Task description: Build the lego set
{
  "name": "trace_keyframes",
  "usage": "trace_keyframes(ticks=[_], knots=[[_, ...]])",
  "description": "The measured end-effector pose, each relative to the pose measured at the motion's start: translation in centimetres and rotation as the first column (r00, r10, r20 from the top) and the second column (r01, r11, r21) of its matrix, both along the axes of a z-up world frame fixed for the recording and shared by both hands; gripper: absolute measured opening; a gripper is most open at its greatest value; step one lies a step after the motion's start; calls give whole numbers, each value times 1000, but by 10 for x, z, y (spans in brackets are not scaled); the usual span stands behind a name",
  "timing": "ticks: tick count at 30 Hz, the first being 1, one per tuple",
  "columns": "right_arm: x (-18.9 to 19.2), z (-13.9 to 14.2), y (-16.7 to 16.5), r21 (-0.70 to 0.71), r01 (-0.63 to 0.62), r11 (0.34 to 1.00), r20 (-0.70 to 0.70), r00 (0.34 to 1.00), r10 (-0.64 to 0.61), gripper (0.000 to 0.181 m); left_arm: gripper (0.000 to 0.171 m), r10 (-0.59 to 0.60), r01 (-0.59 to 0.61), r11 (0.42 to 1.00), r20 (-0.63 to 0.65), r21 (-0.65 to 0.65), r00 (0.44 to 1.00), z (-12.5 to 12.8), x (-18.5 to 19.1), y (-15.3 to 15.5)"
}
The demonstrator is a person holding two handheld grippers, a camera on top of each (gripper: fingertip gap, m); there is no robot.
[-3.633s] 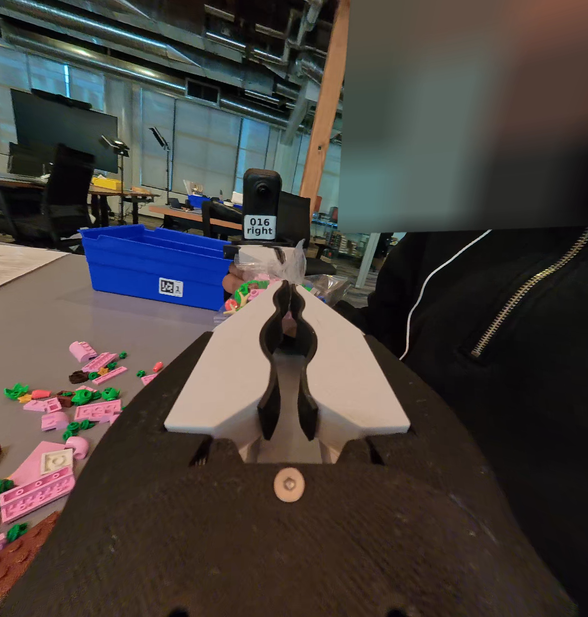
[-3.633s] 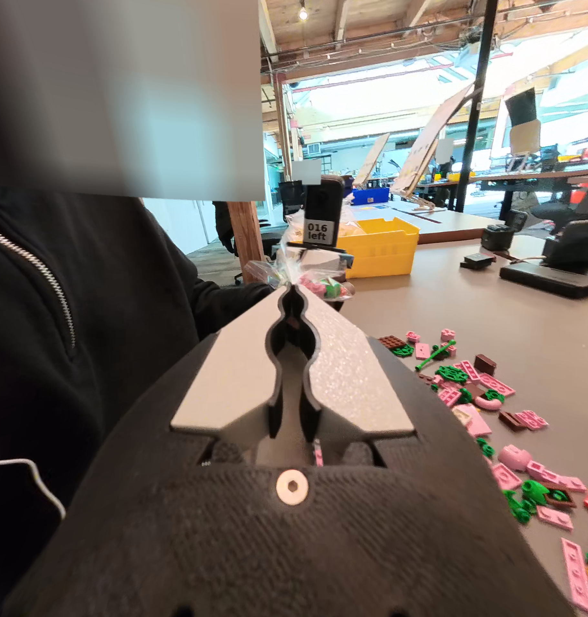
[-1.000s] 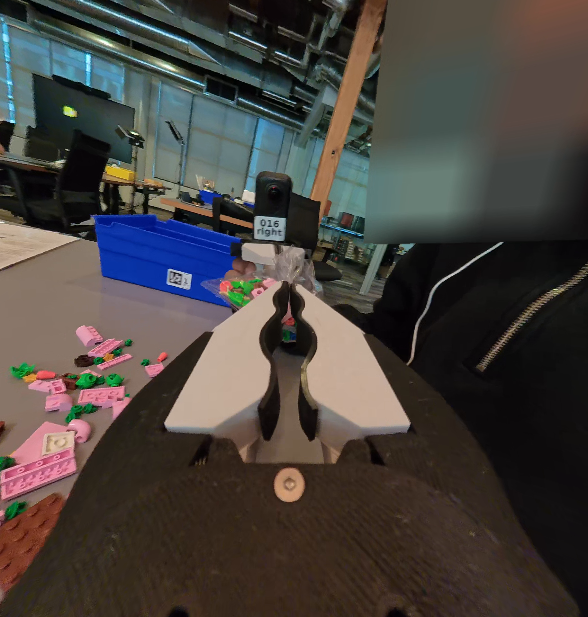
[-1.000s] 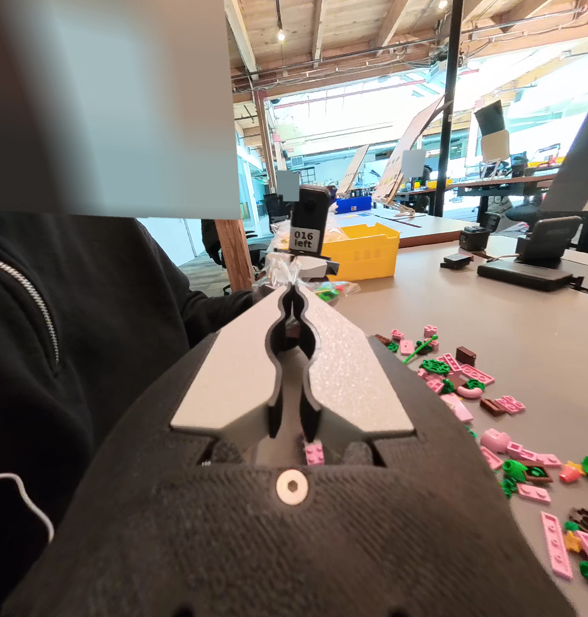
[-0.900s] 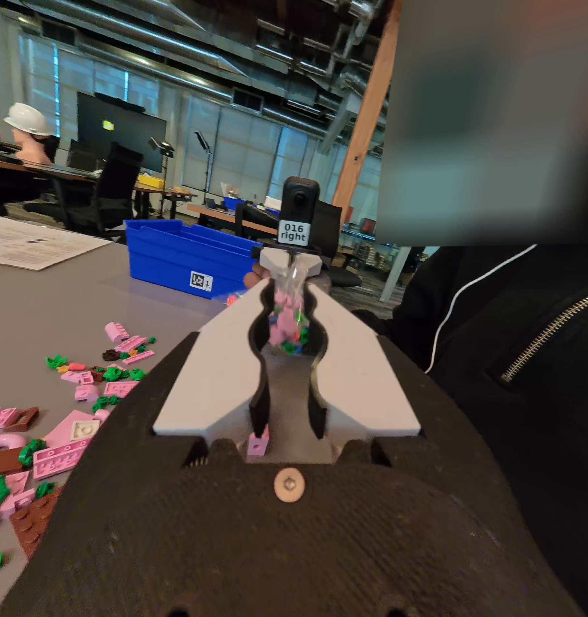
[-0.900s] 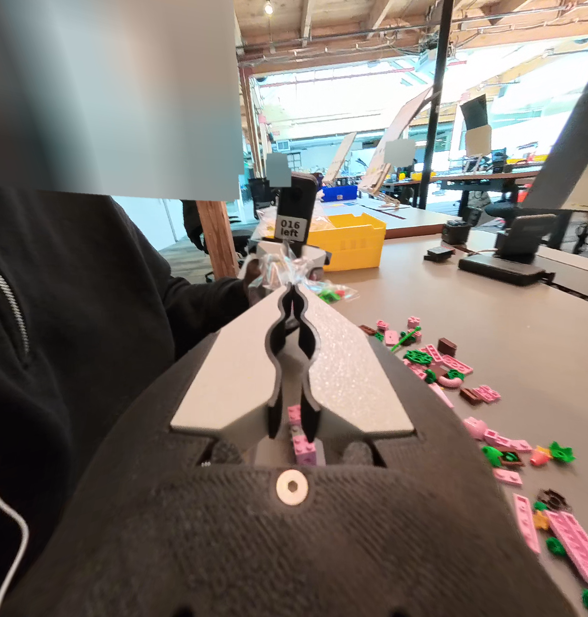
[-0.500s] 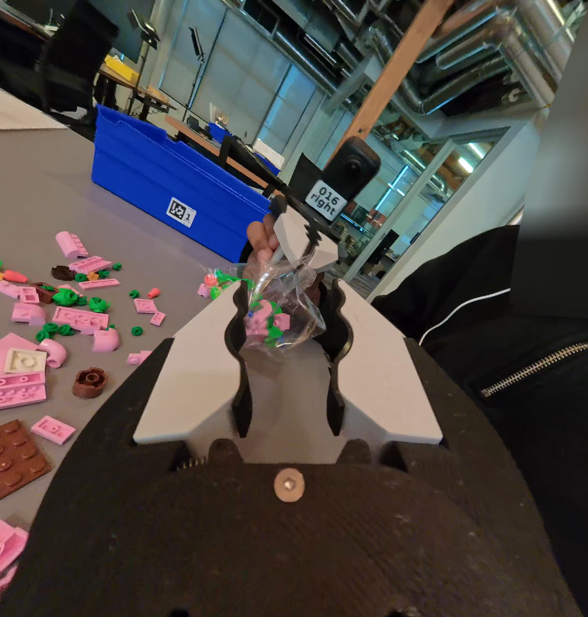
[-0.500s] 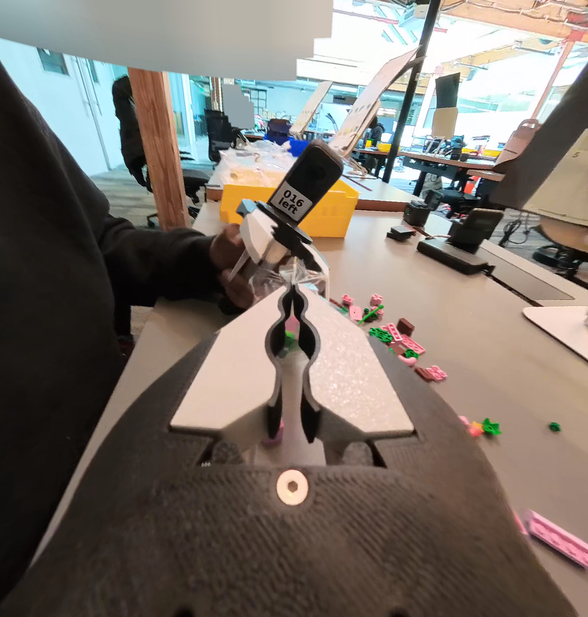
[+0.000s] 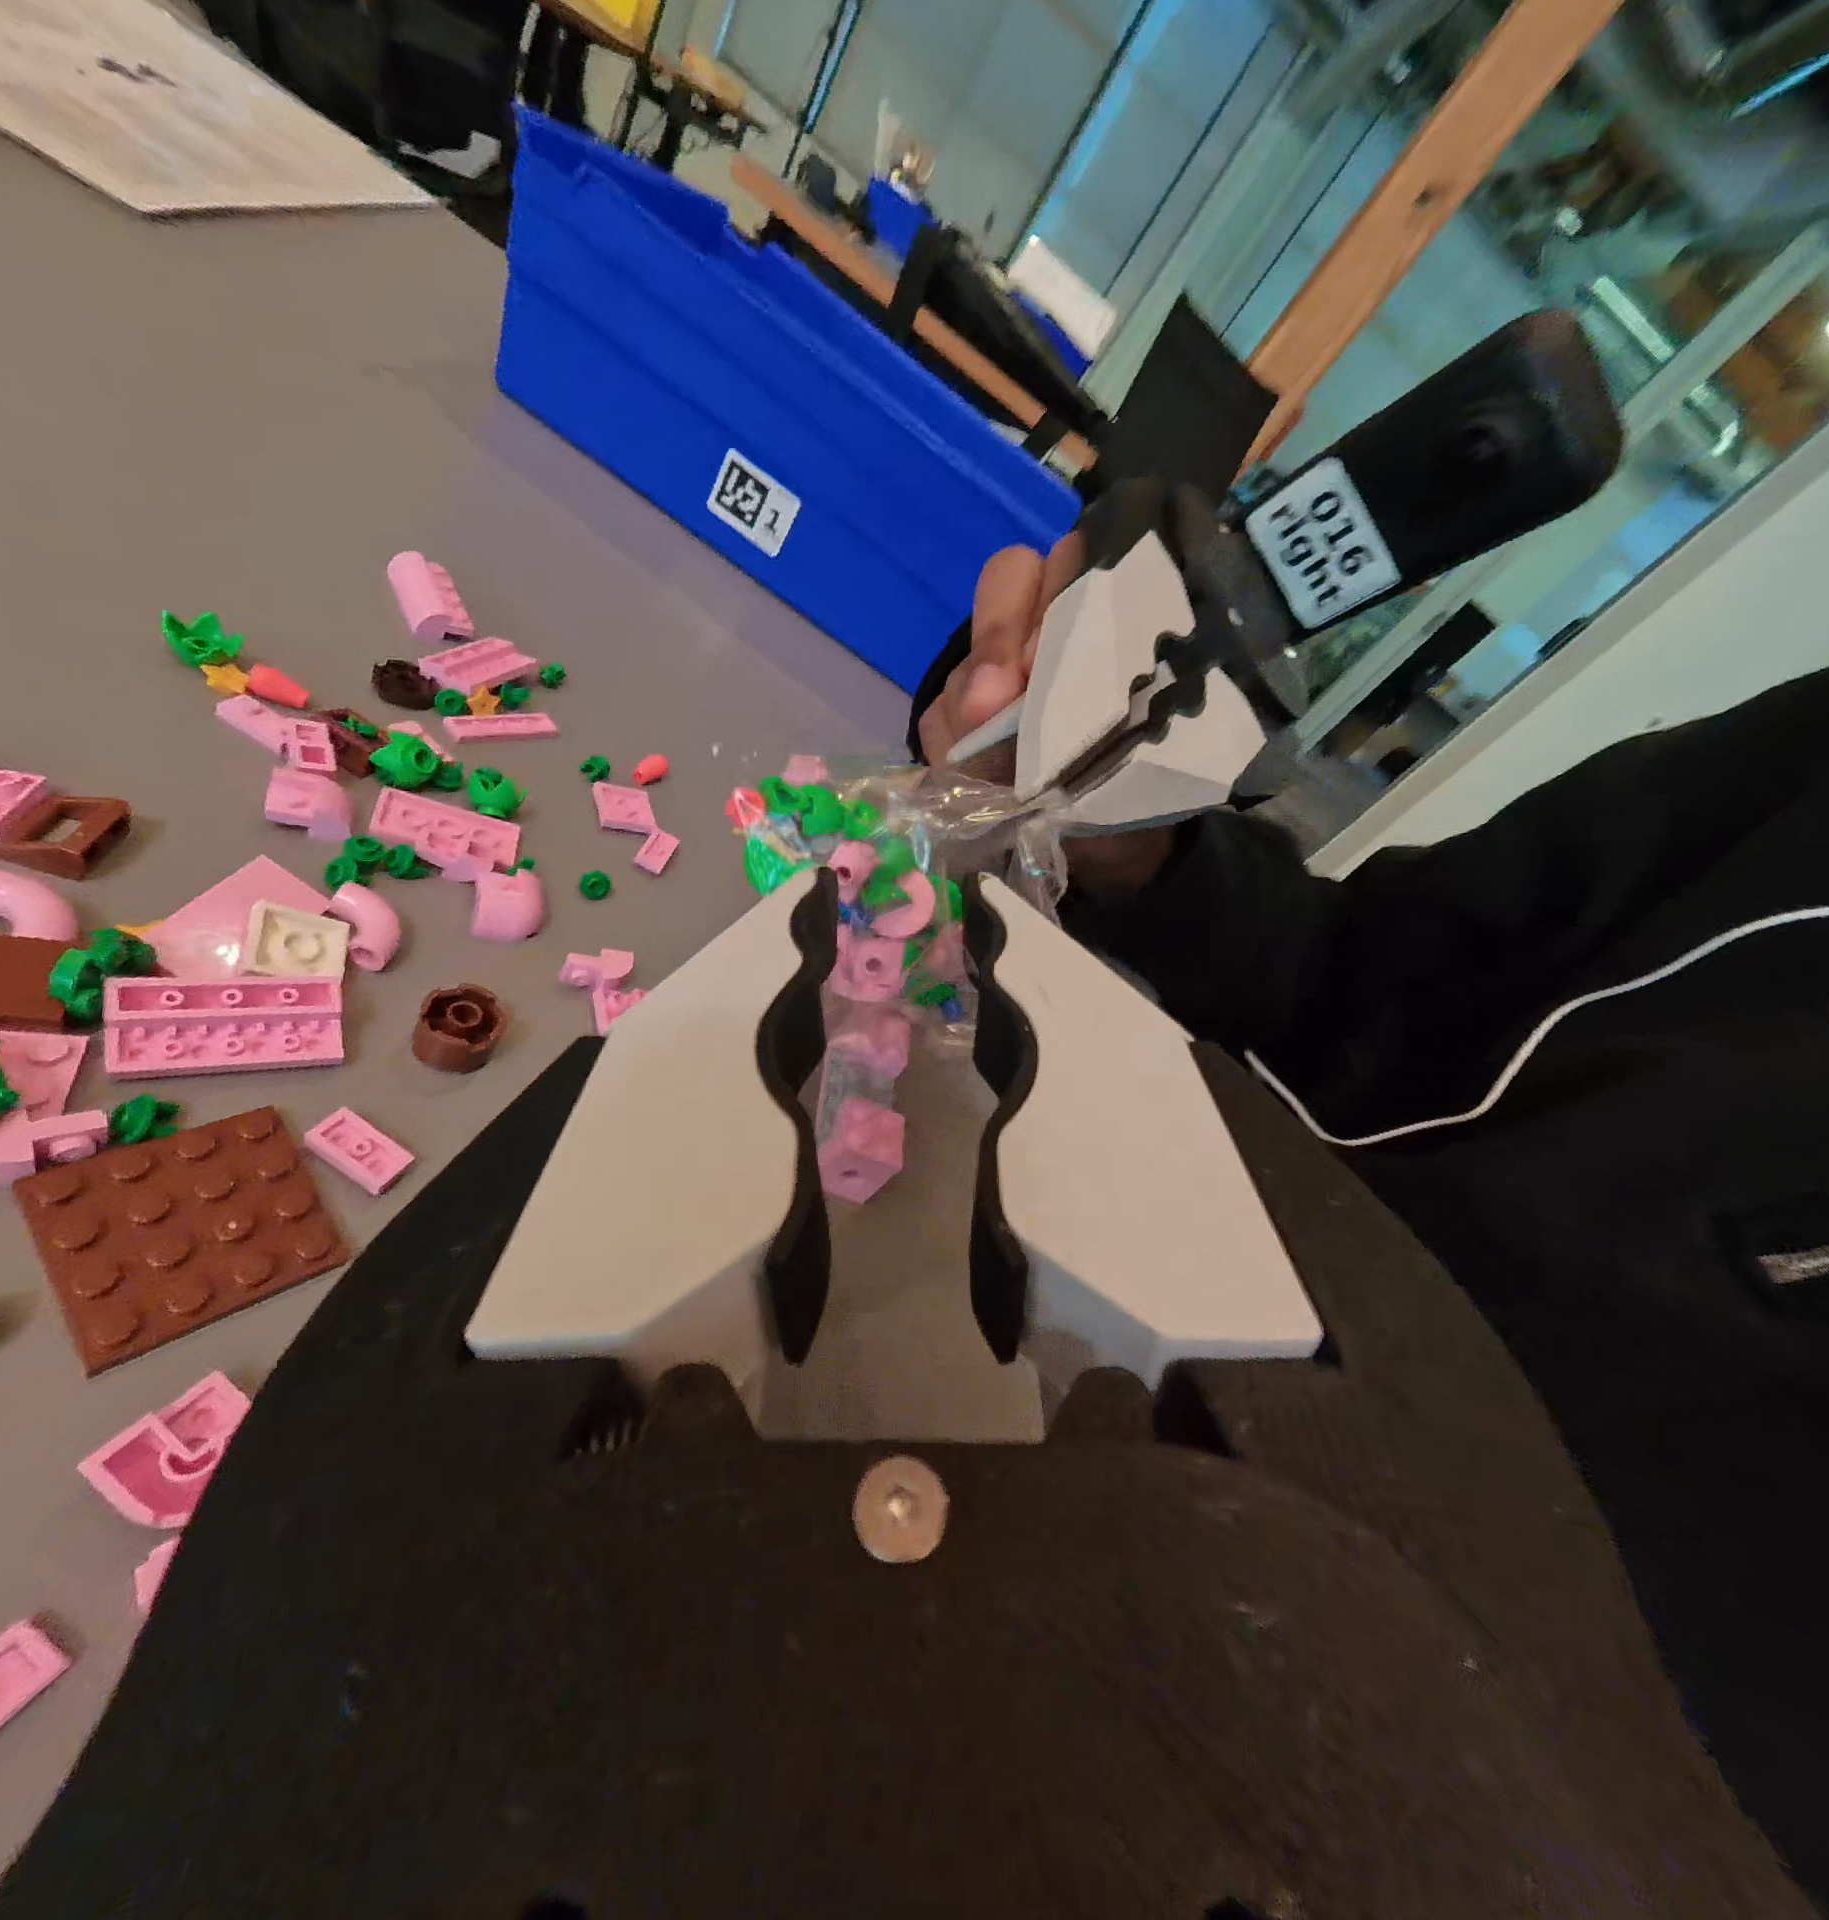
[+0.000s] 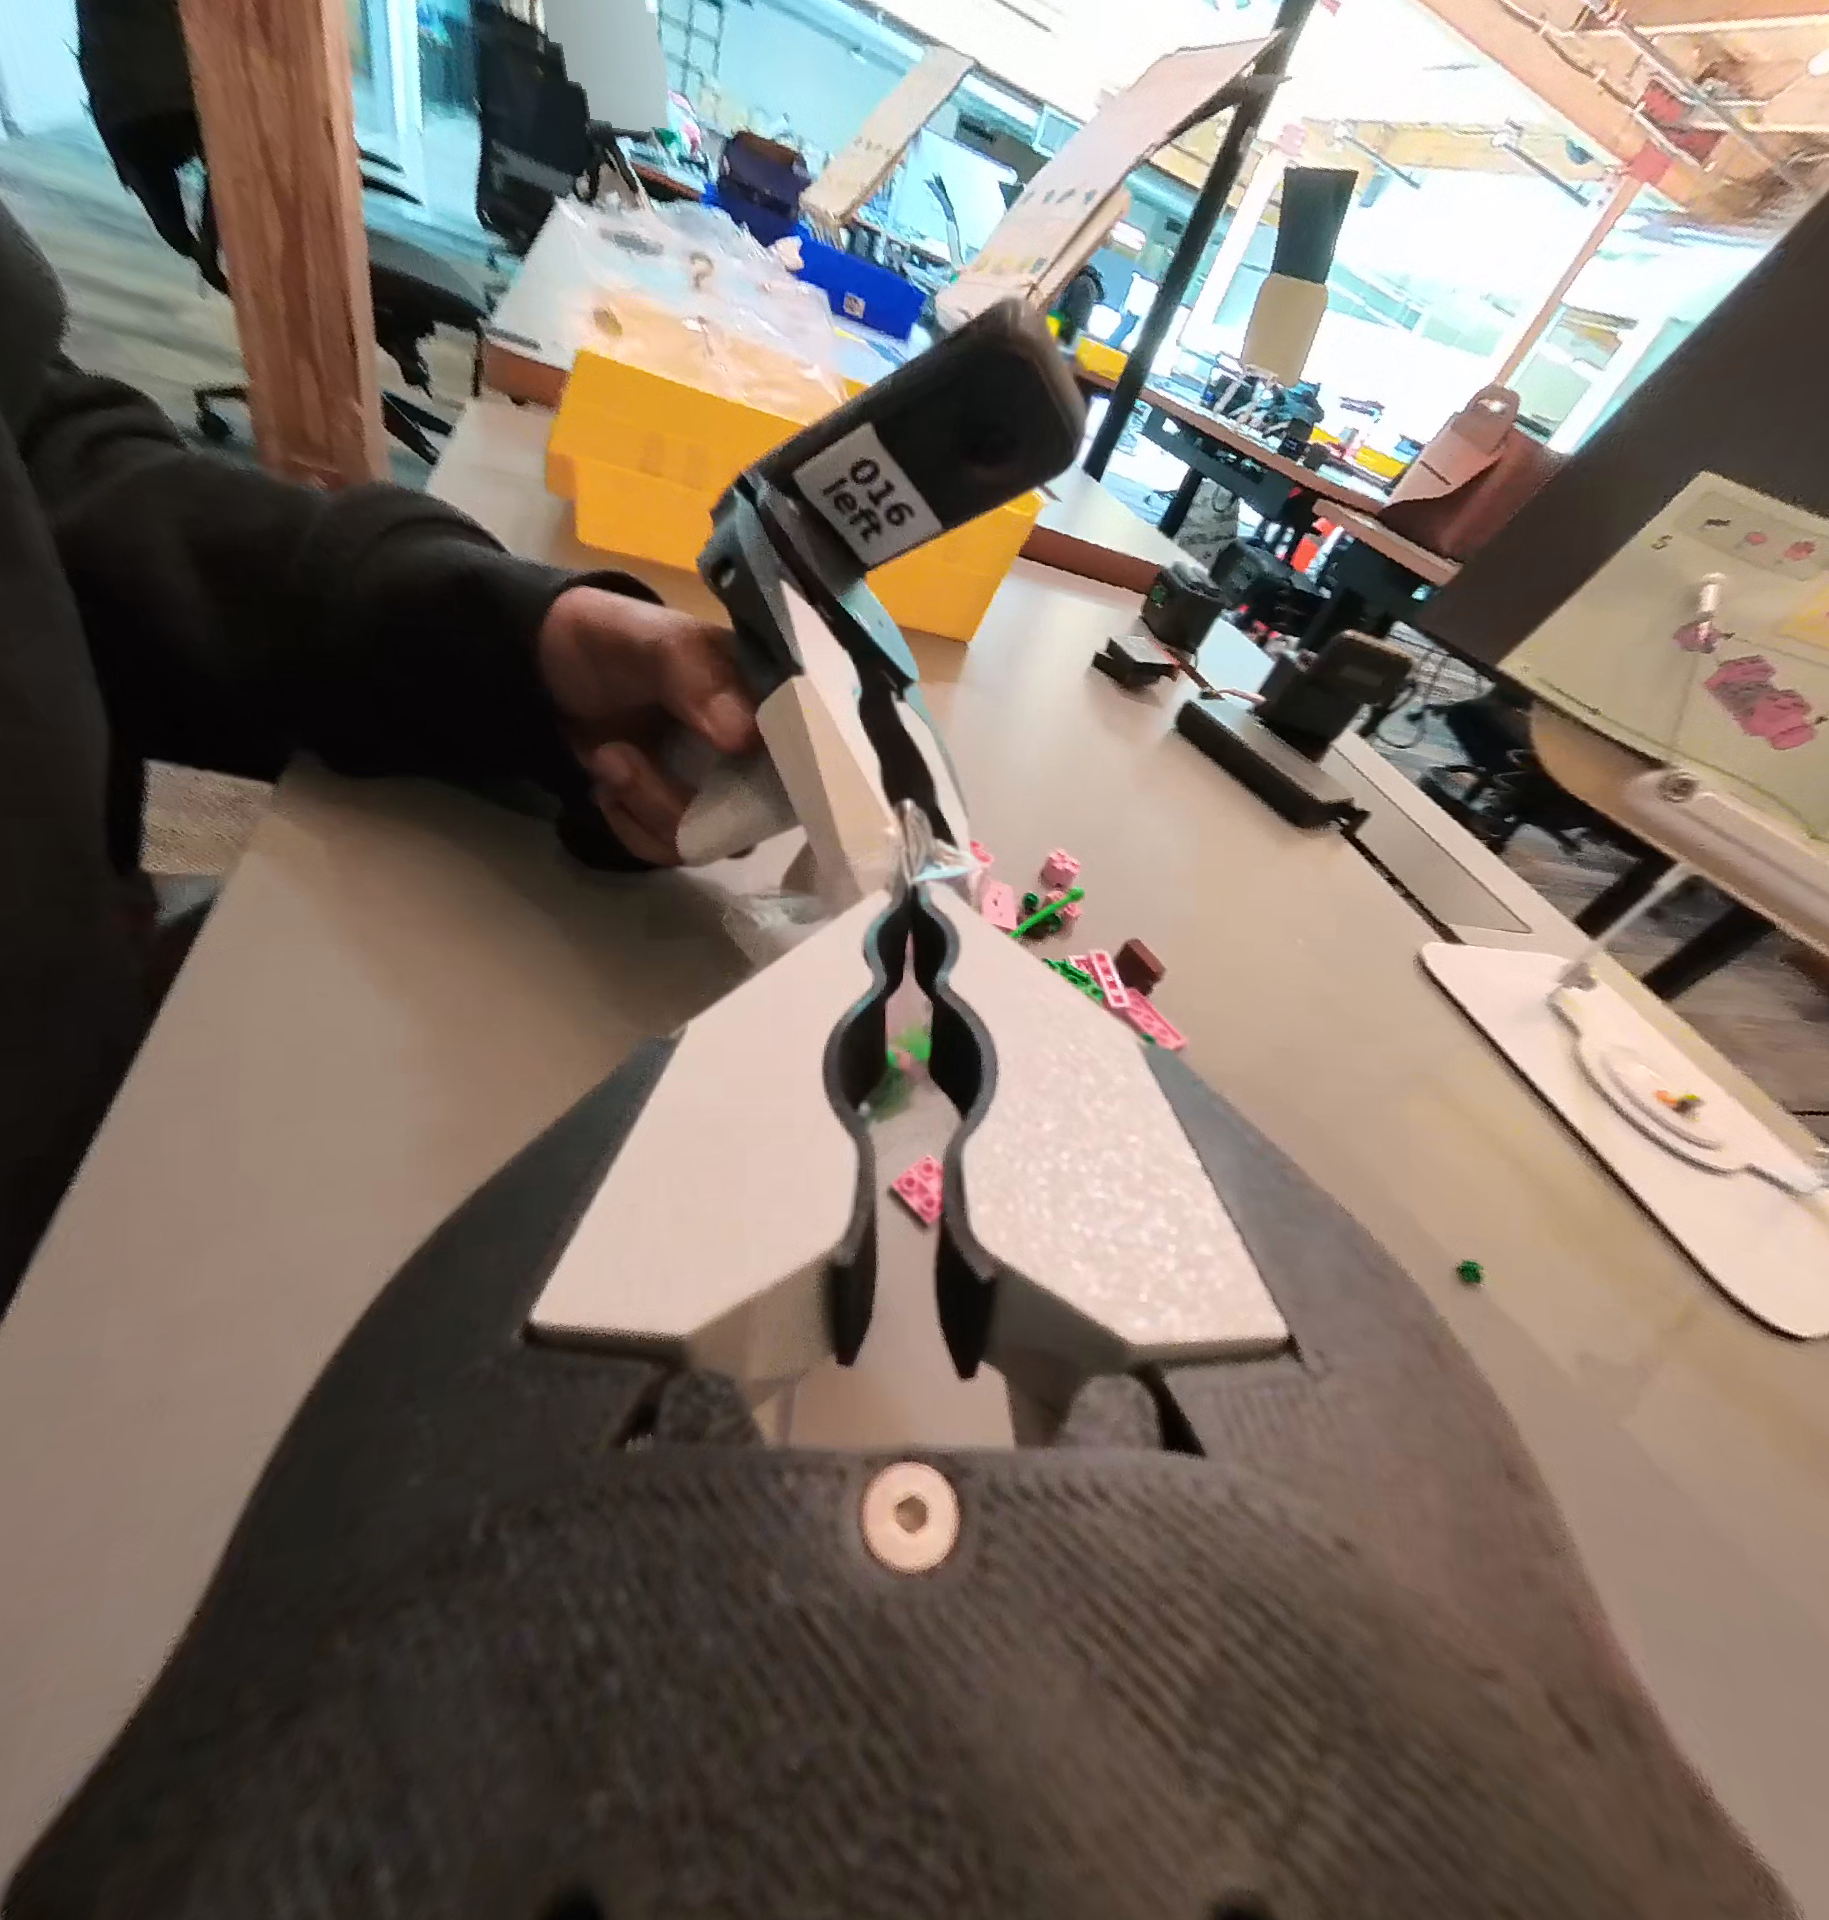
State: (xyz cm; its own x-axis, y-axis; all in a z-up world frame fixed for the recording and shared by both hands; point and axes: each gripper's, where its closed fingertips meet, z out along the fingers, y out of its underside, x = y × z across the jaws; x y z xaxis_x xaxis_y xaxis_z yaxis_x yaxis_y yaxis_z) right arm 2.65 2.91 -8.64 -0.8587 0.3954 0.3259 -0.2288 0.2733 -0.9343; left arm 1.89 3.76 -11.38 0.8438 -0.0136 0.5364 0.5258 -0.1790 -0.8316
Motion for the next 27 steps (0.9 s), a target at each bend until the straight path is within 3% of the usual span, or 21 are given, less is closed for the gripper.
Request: trace_keyframes(ticks=[4, 9, 16, 20, 22, 27], knots=[[-2, -4, -1, 36, 23, 999, -15, 1000, -22, 0, 0, 82, -82, 997, -56, 3, 995, 5, -12, -5], [-7, -4, 0, 73, 88, 993, -59, 995, -84, 0, 0, 102, -103, 994, -43, -28, 994, 1, -20, -7], [-15, 1, 5, 48, 159, 986, -33, 987, -158, 0, 0, 187, -209, 975, -227, -78, 956, 2, -30, -11], [-15, 7, 5, -14, 156, 988, 3, 988, -156, 0, 3, 189, -195, 981, -212, -11, 959, 9, -31, -13], [-17, 11, 10, -62, 148, 987, 28, 989, -146, 0, 20, 203, -199, 979, -209, 43, 957, 18, -31, -14], [-18, 17, 18, -119, 136, 984, 46, 990, -131, 0, 31, 253, -164, 955, -393, 246, 884, 58, -16, -28]])
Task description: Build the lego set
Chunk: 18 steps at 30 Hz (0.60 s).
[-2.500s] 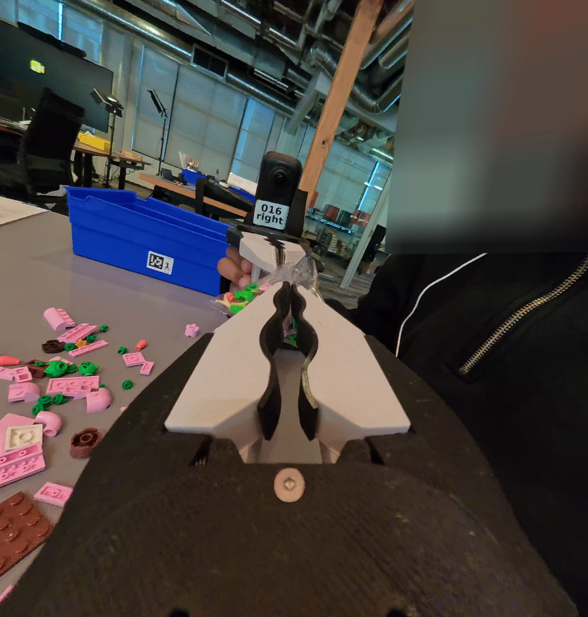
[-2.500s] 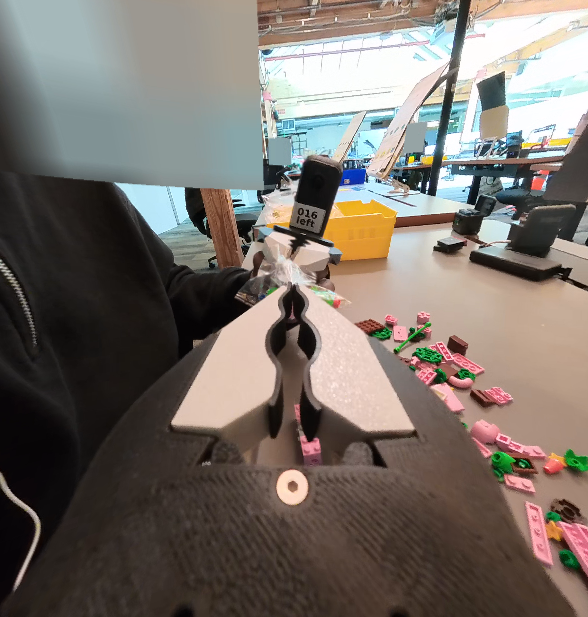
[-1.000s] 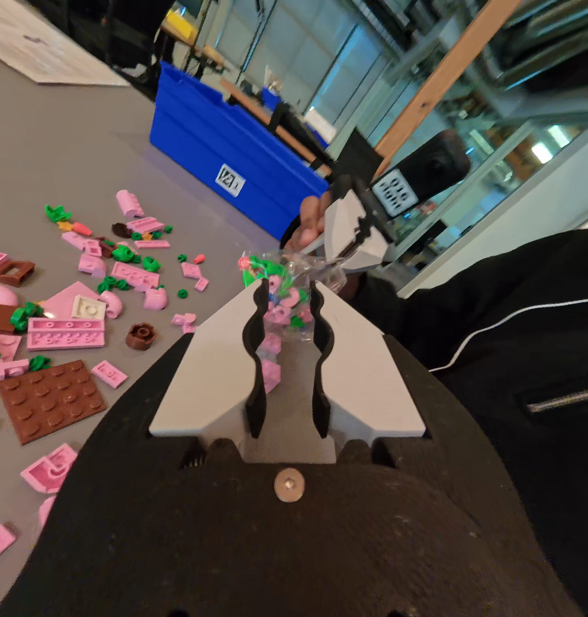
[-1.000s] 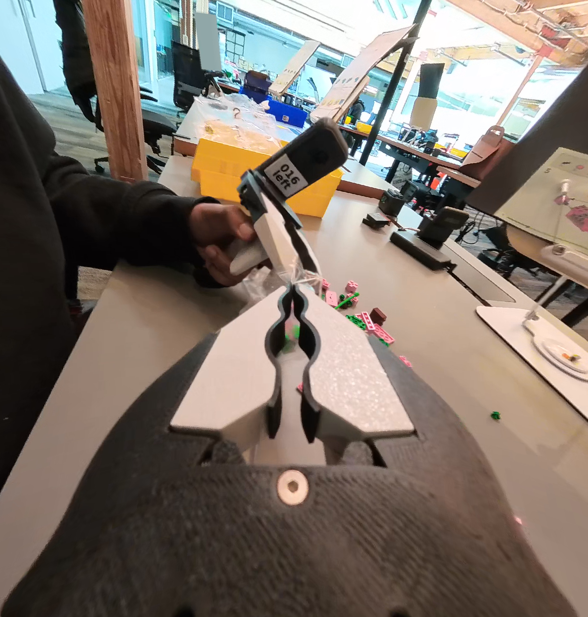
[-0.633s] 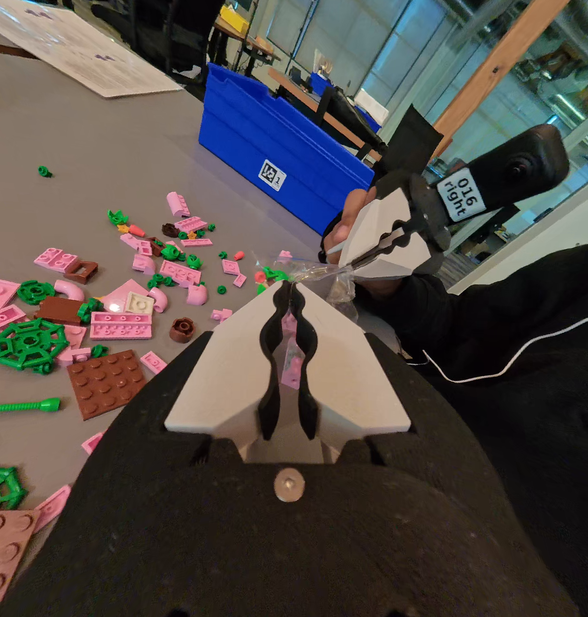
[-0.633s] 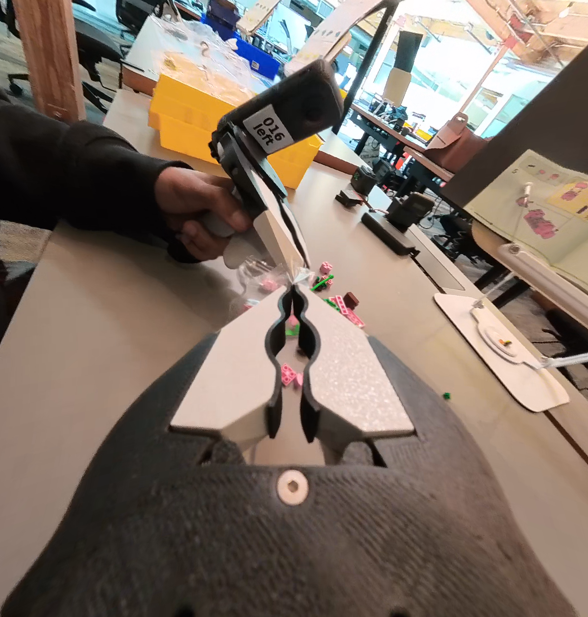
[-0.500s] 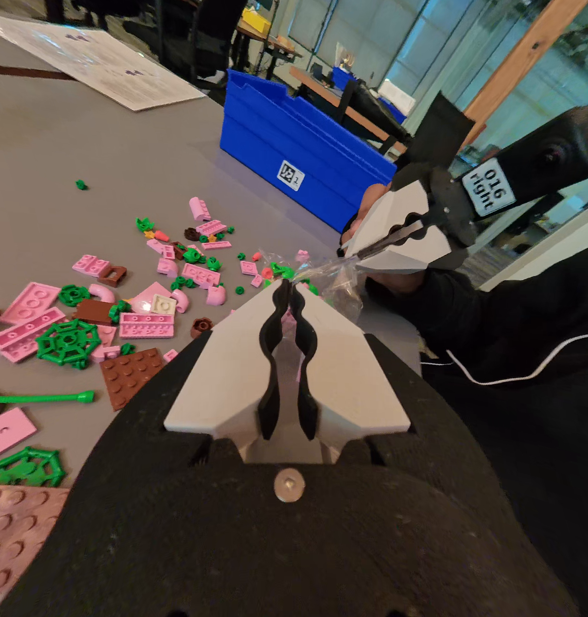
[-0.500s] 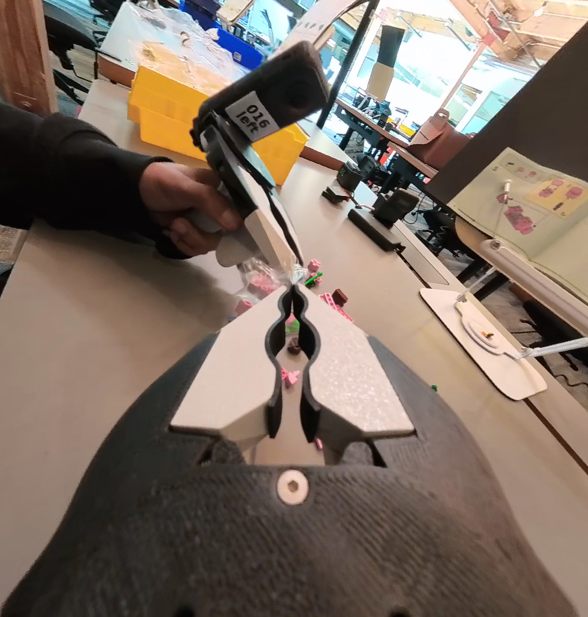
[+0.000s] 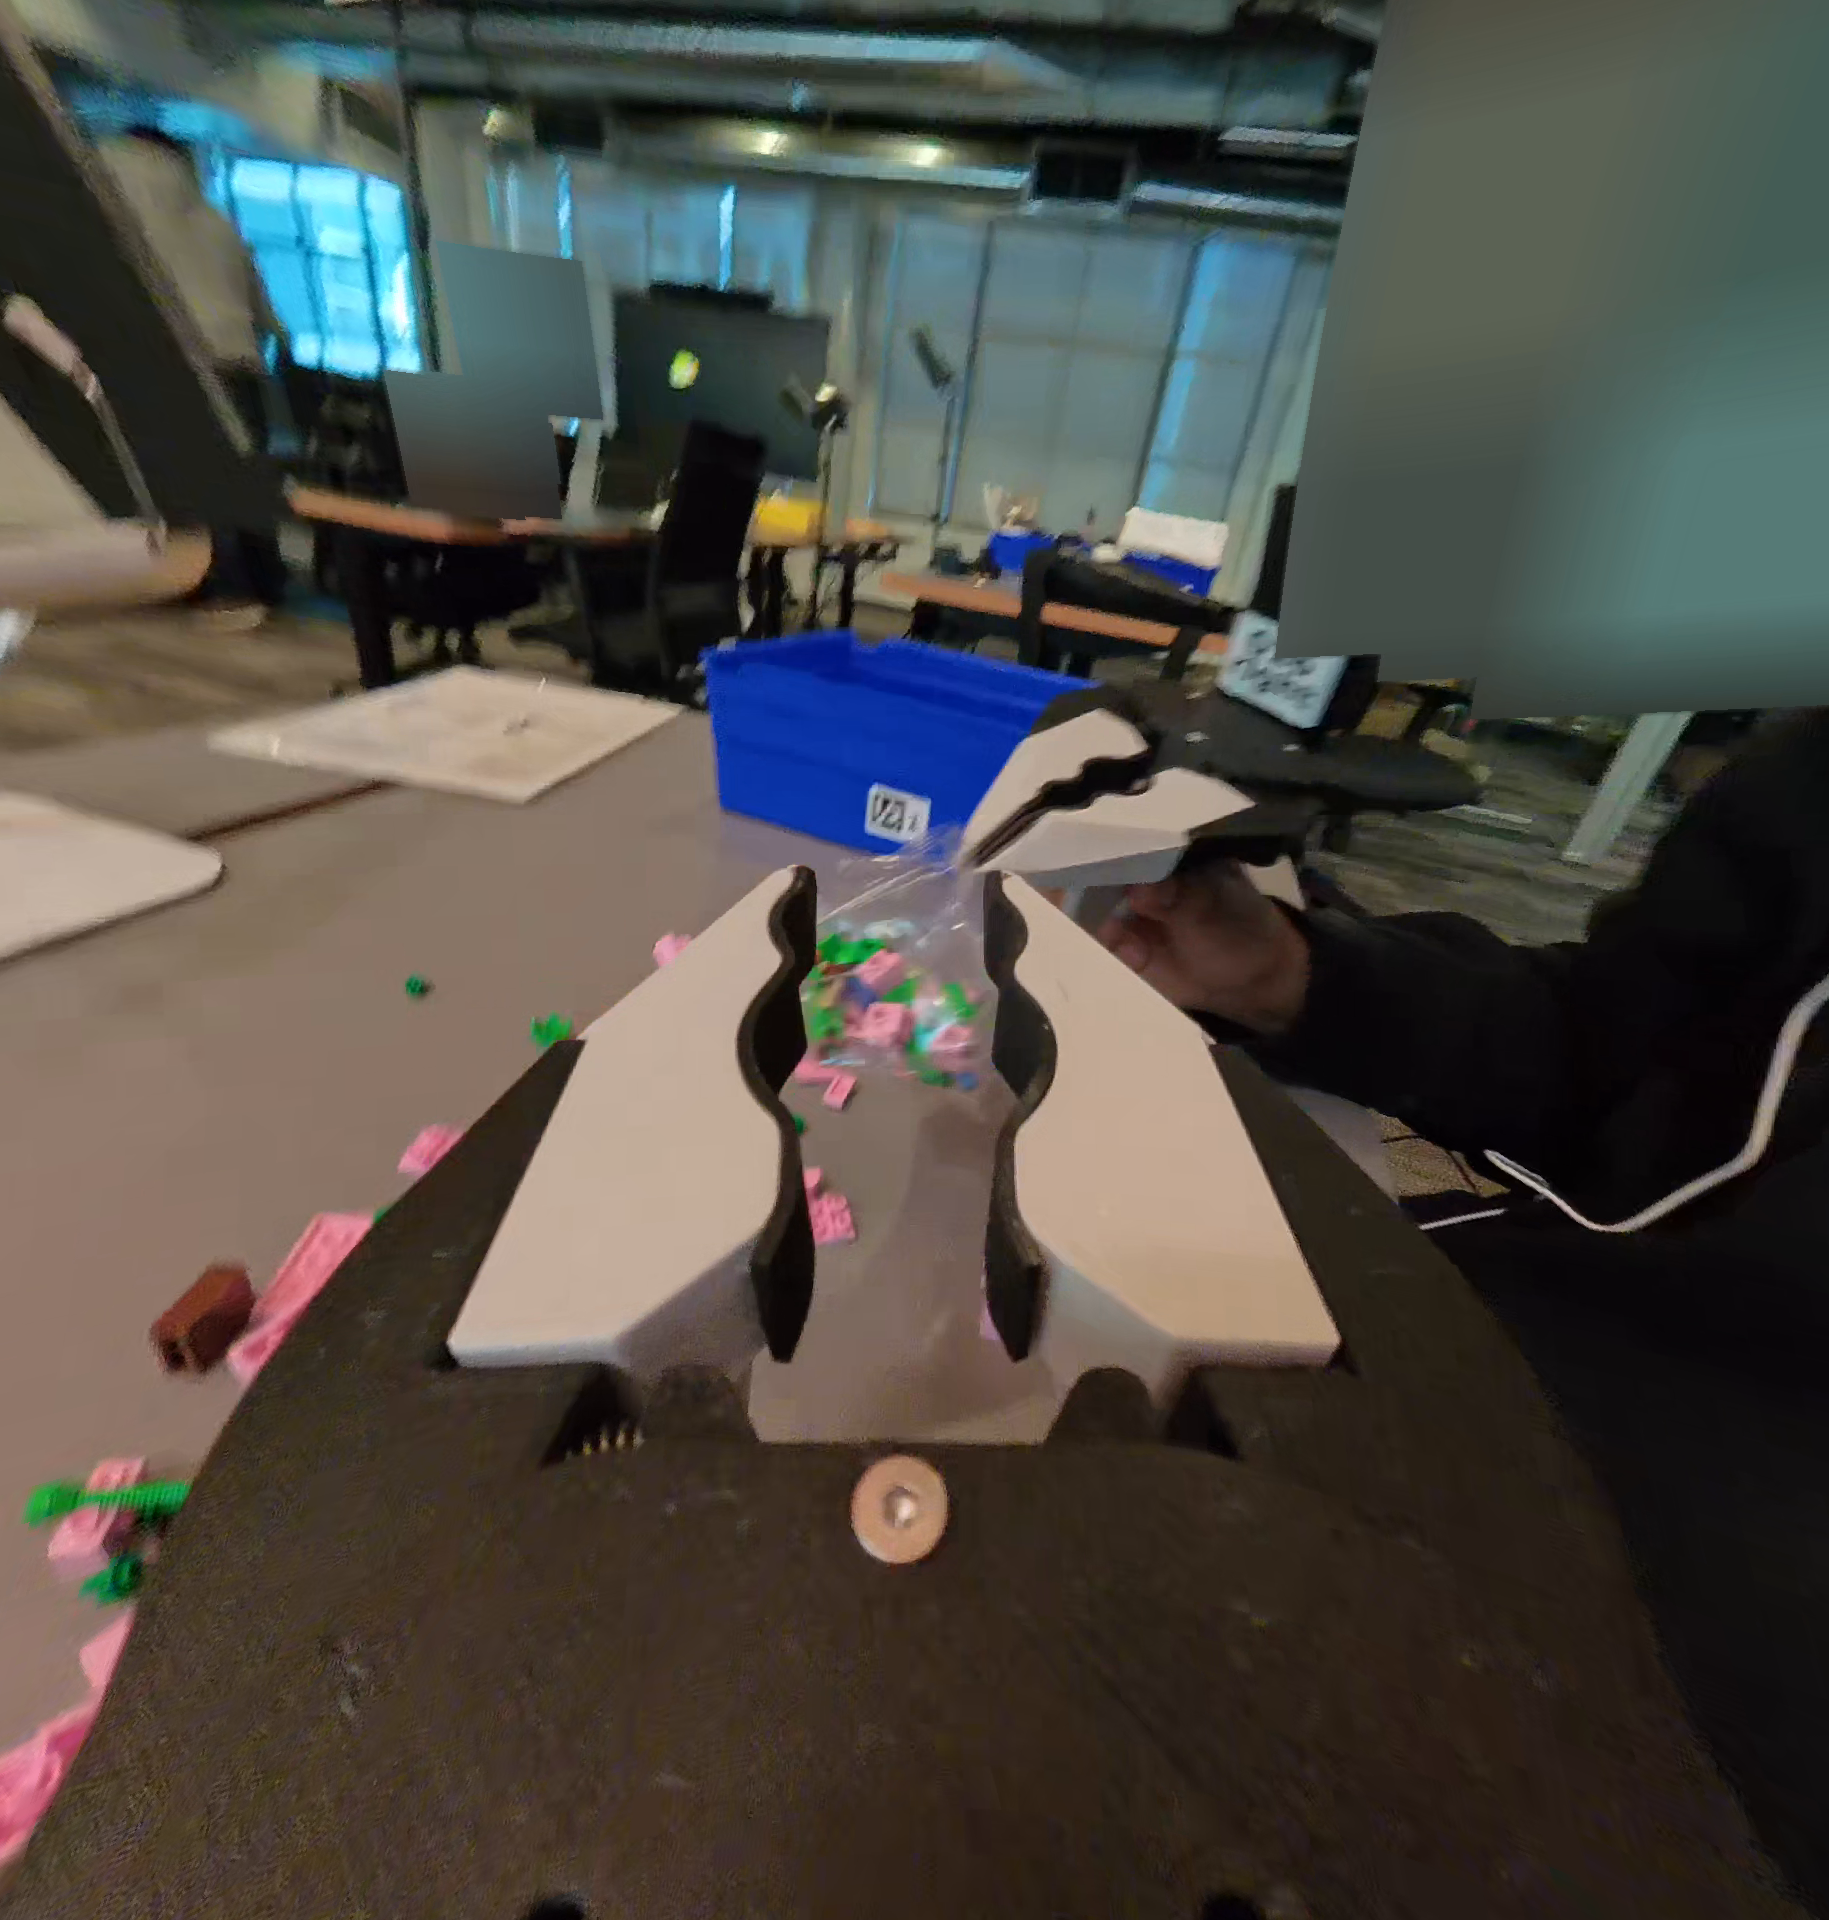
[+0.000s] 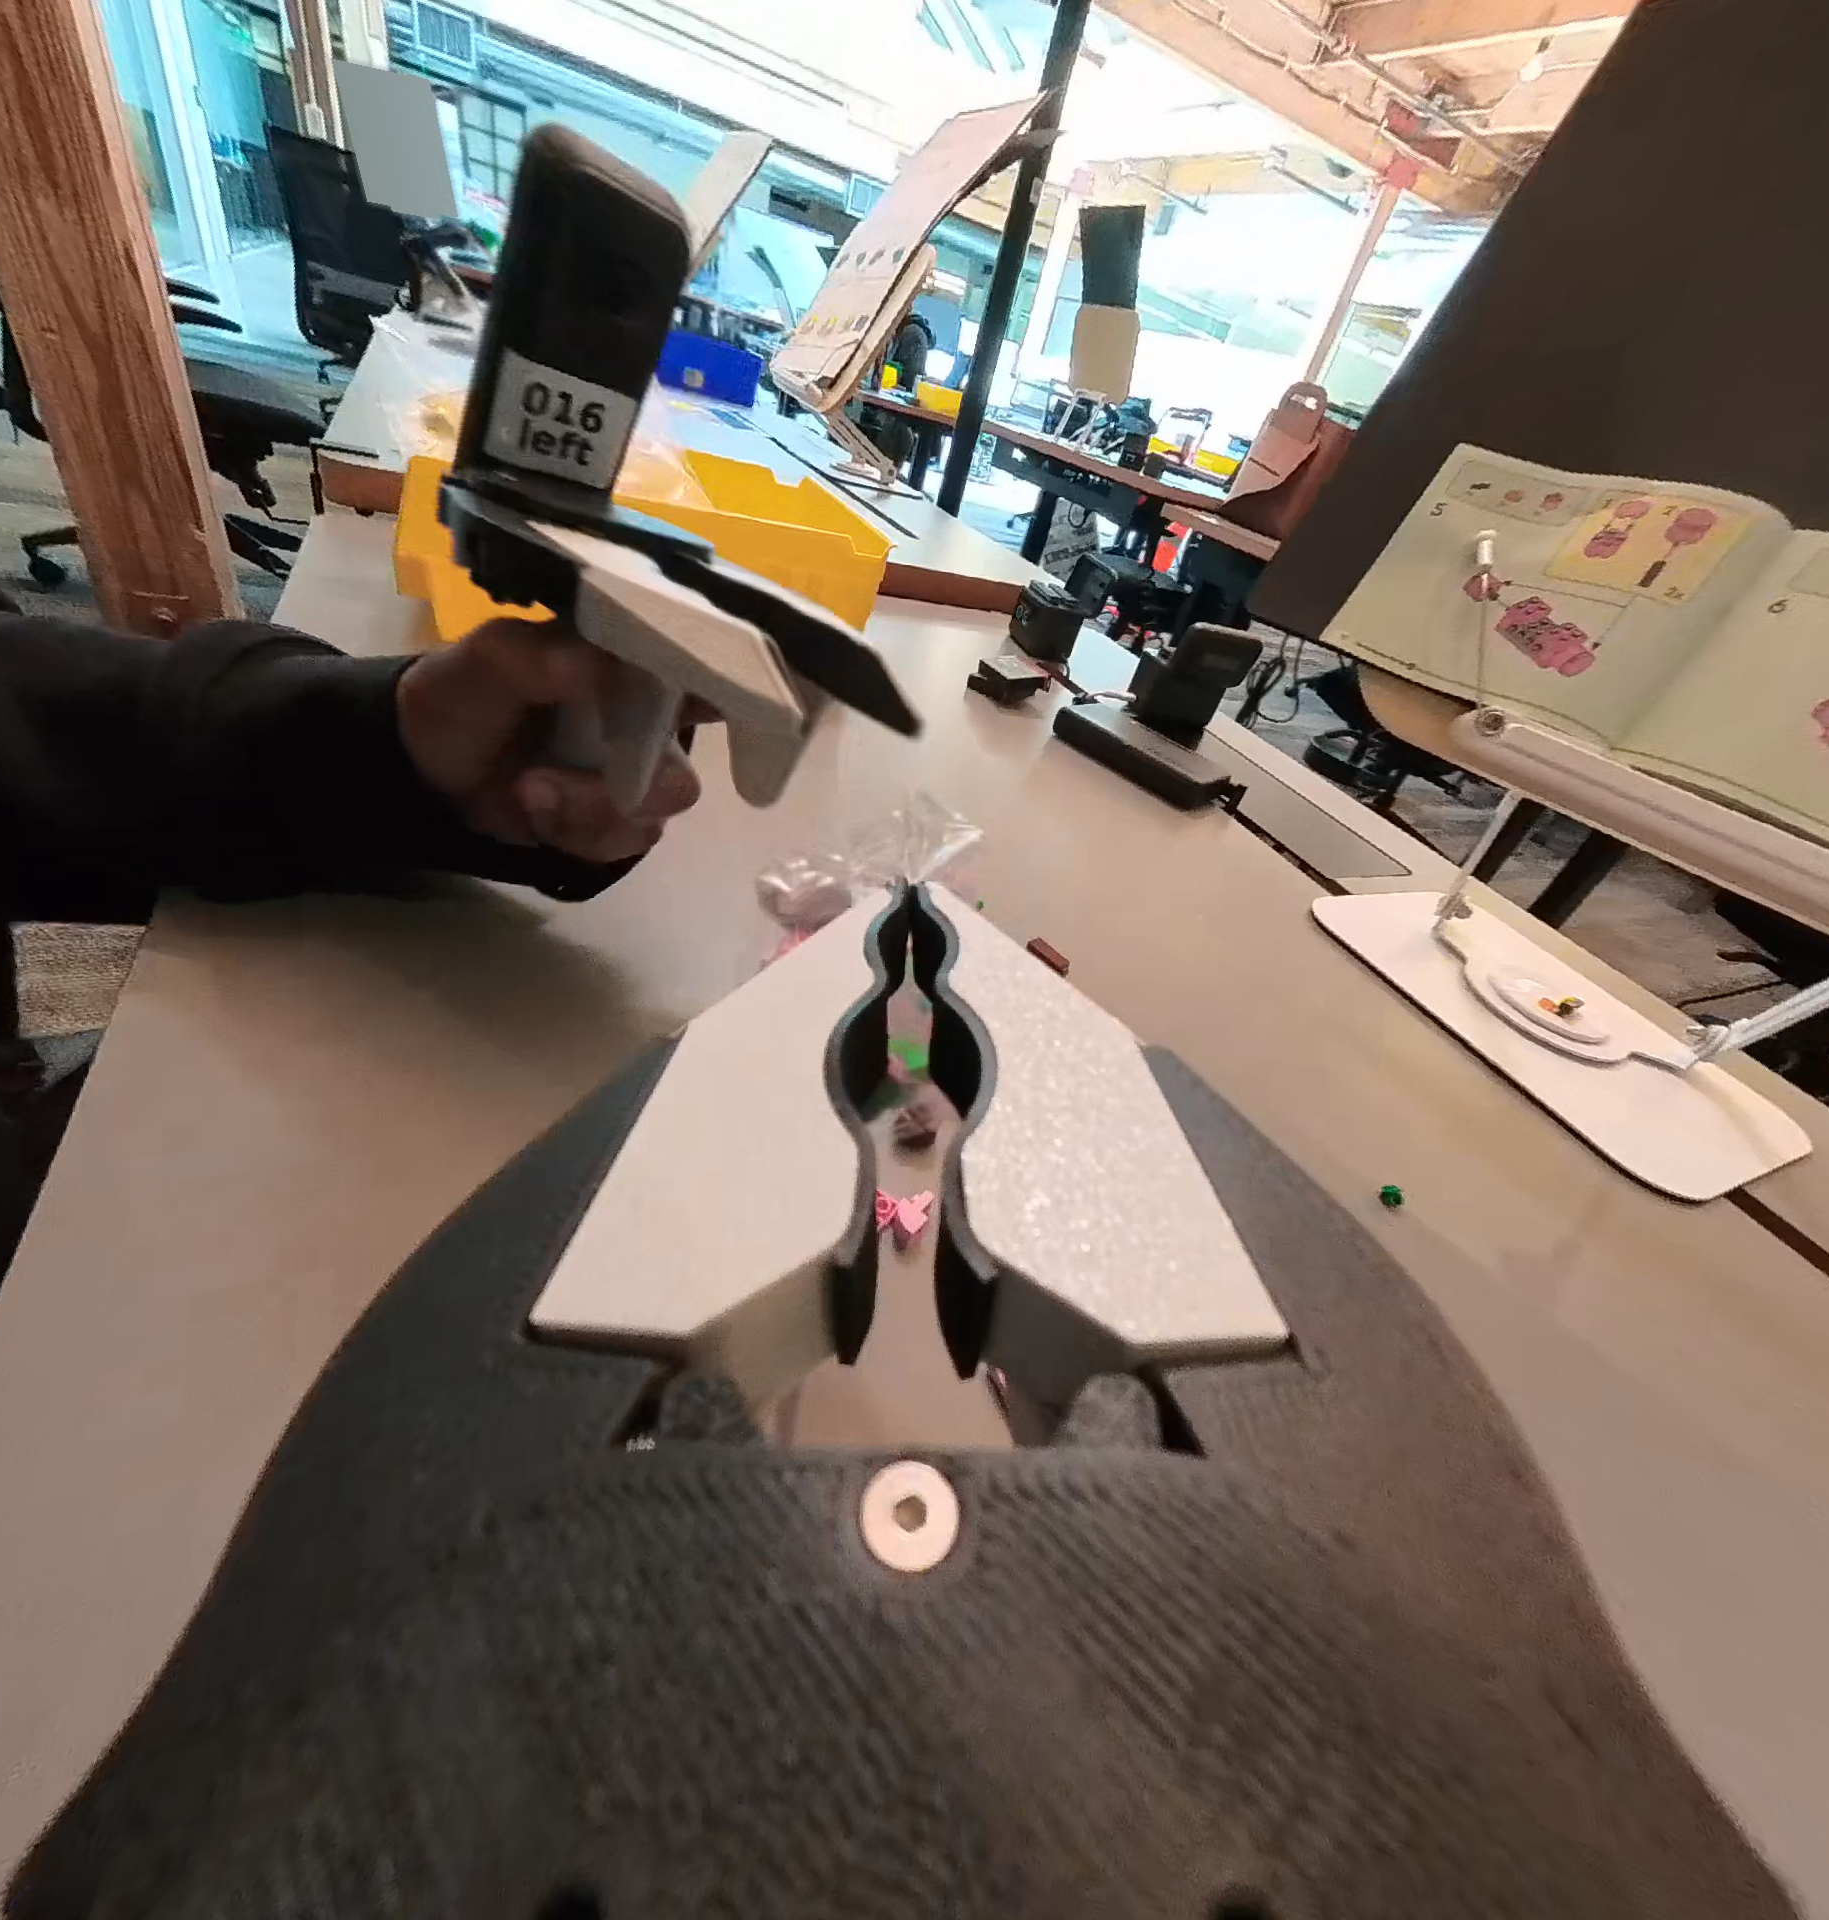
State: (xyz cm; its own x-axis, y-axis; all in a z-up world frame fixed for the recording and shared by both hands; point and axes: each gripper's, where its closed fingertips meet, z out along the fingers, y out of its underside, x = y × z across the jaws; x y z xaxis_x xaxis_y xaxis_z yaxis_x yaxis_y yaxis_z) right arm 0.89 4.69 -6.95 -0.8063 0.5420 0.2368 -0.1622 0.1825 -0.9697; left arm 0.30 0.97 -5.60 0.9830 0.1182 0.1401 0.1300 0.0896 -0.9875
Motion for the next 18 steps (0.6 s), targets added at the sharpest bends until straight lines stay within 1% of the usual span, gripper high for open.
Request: trace_keyframes(ticks=[2, 4, 7, 10, 13, 14, 16, 18], knots=[[3, 1, -2, -19, -28, 999, 6, 1000, 28, 0, 30, -81, 83, 996, -44, 41, 996, 7, 16, 0], [11, 5, -6, -56, -97, 994, 11, 995, 98, 0, 33, -173, 173, 985, -19, 18, 985, 1, 29, 6], [25, 12, -10, -155, -226, 962, 63, 969, 238, 0, 42, -337, 338, 941, 21, -22, 941, -7, 55, 14], [31, 18, -6, -241, -290, 926, 114, 939, 324, 0, 43, -376, 377, 921, 33, -100, 926, -21, 65, 21], [34, 13, -8, -233, -323, 917, 143, 922, 360, 0, 41, -403, 407, 901, 56, -150, 913, -32, 70, 25], [36, 11, -9, -234, -338, 911, 156, 912, 379, 0, 38, -411, 415, 896, 62, -155, 910, -33, 71, 25], [38, 12, -11, -264, -361, 894, 182, 892, 414, 0, 21, -431, 436, 889, 66, -144, 900, -32, 73, 23], [38, 15, -8, -300, -366, 881, 200, 879, 433, 0, 19, -445, 451, 885, 72, -115, 893, -27, 74, 20]])
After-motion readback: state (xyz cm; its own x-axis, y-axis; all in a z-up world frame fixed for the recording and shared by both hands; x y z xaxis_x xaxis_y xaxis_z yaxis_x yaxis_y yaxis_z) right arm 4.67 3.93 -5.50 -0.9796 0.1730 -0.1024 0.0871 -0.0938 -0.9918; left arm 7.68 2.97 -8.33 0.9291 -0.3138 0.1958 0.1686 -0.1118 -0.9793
